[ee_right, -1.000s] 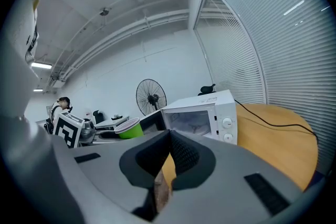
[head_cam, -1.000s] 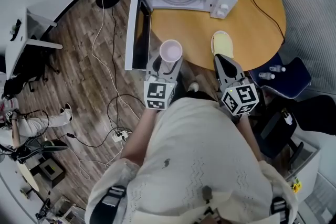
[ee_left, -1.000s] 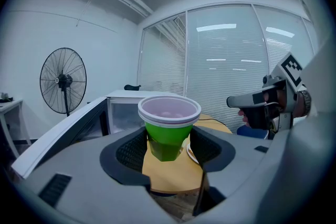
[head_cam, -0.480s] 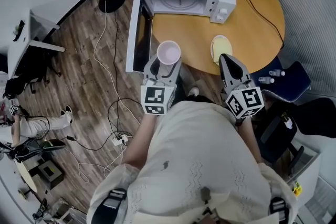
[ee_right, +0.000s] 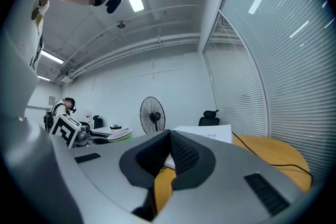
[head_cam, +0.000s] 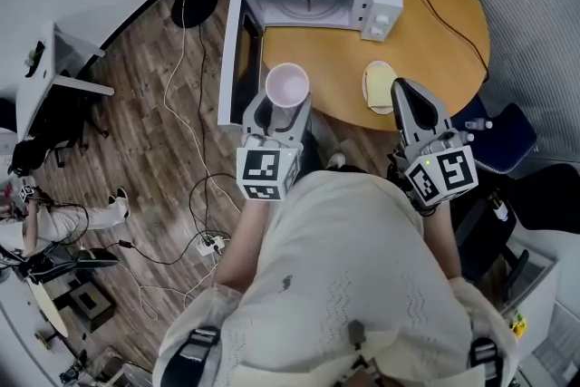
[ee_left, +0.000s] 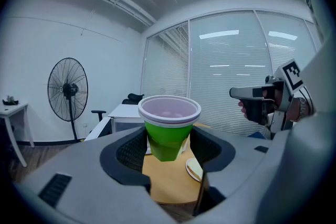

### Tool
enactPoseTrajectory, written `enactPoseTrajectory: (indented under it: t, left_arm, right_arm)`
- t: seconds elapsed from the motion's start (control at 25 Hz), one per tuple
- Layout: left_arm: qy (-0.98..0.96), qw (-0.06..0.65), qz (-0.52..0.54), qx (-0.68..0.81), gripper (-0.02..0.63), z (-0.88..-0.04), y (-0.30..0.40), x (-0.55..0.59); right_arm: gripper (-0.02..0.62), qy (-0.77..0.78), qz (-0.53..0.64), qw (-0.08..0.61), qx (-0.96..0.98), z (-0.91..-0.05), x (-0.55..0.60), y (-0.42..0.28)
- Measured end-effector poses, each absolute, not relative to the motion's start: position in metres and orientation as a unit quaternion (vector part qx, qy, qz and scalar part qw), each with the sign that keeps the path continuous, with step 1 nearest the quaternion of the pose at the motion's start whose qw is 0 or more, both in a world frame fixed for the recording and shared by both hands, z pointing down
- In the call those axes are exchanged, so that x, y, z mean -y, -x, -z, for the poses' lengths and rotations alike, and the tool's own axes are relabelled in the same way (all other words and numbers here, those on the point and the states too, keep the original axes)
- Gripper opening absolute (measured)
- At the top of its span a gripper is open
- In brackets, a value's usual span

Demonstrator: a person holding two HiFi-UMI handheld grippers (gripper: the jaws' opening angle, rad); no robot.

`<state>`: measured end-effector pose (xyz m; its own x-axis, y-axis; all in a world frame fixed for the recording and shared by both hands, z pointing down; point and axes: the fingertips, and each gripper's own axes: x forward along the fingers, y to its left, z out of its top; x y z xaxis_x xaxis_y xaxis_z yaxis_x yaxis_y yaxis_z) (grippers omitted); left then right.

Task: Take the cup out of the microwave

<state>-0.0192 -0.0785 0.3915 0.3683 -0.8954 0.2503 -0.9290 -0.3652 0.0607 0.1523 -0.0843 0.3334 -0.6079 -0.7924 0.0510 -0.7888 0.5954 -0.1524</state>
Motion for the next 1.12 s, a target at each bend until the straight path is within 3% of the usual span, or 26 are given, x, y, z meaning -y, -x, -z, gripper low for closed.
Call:
enactPoseTrajectory:
  t: [0.56,1.12]
  left_arm:
    - [-0.826,0.081,-0.068,0.553,0.281,-0.355,0.022,0.075]
    - [-0.833,0.086,-0.078,0.541,0.281,-0.368,0.018,0.068]
  right_arm:
    - [0.008,0.45,0.066,0.038,-0.89,-0.292,0.091,-0.166]
    - [0.008,0.432,0.081,0.044,-0.897,-0.296,0.088,-0.148]
